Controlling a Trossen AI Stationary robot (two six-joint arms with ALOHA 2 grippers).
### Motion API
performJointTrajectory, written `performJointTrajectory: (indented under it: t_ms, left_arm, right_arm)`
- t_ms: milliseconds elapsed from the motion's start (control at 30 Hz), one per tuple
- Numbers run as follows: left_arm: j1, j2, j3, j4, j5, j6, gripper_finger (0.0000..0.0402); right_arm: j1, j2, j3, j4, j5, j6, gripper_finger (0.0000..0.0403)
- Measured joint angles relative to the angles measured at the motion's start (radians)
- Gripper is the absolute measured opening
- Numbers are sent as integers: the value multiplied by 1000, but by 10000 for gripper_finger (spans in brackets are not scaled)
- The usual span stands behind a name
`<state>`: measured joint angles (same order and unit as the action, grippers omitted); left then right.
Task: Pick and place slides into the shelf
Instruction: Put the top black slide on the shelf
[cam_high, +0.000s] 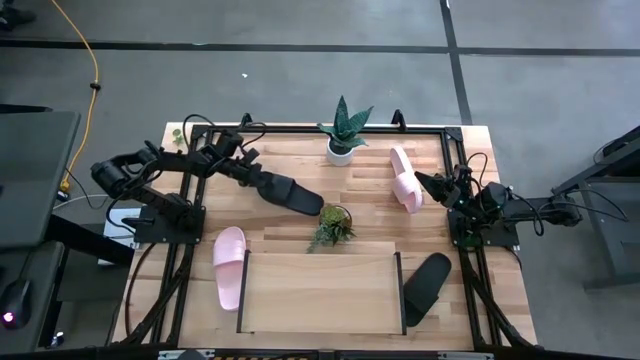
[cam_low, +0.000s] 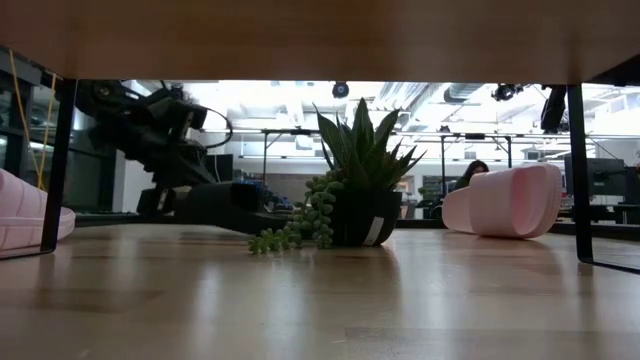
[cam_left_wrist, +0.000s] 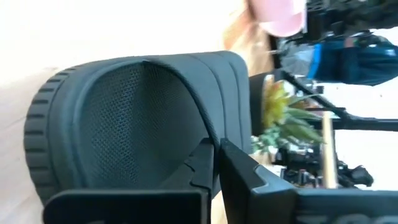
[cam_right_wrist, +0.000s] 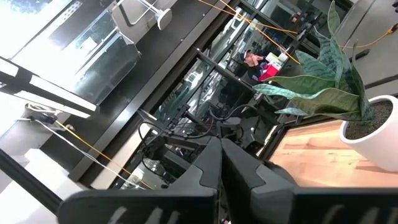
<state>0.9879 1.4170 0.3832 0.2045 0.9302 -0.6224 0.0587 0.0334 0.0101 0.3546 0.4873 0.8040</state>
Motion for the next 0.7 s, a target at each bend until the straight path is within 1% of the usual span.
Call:
performJointTrajectory:
  t_ms: [233, 700]
  left_arm:
    - [0, -81, 0, 96, -15, -65, 4]
    - [0, -307, 4, 100, -49, -153, 1]
  right_arm:
    - [0, 0, 0, 0, 0, 0, 0]
    - [0, 0, 0, 0, 0, 0, 0]
